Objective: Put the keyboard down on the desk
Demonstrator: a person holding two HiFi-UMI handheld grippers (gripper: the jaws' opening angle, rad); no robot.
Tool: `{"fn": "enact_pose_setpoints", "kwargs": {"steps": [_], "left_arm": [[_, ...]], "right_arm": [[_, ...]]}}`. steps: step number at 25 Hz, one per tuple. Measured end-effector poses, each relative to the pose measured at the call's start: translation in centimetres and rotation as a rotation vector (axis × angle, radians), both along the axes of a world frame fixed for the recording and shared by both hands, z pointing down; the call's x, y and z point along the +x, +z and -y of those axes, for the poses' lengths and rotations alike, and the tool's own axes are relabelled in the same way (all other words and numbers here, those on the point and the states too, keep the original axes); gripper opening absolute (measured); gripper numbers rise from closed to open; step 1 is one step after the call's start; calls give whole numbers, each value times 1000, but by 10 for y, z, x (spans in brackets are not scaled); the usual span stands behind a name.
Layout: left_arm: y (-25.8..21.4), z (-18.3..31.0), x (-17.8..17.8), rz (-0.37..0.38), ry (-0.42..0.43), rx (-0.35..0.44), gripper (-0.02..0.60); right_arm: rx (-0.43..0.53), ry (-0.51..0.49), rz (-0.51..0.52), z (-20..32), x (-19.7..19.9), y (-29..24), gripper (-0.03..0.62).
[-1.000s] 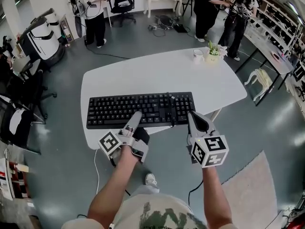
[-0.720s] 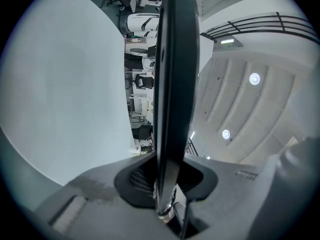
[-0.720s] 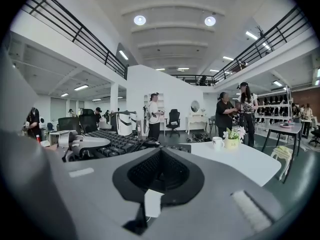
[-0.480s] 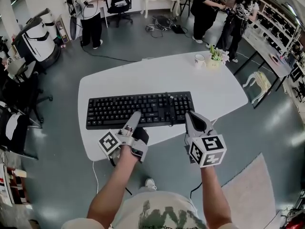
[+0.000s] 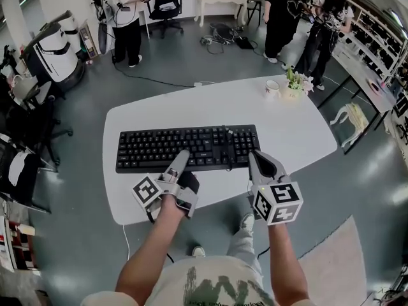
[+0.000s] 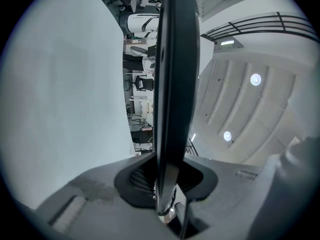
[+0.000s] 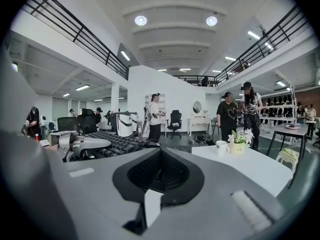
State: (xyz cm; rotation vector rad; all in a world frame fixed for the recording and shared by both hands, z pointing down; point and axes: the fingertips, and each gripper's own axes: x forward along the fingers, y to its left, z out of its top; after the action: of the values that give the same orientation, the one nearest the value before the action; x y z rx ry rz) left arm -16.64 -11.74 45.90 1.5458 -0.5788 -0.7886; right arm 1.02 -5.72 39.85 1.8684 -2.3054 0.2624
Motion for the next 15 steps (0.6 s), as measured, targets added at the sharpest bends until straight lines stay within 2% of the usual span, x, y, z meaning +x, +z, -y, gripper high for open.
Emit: {"fn": "enact_pose_setpoints", "kwargs": {"steps": [4, 12, 15], "left_arm": [[3, 25, 16, 7, -32, 2, 87], [8, 83, 82, 33, -131, -14, 87], [8, 104, 93, 30, -157, -12, 87]], "right_arm": [[7, -37, 7, 32, 19, 3, 0], [-16, -142, 26, 112, 91, 9, 0], [-20, -181, 25, 143, 101, 8, -1]]}}
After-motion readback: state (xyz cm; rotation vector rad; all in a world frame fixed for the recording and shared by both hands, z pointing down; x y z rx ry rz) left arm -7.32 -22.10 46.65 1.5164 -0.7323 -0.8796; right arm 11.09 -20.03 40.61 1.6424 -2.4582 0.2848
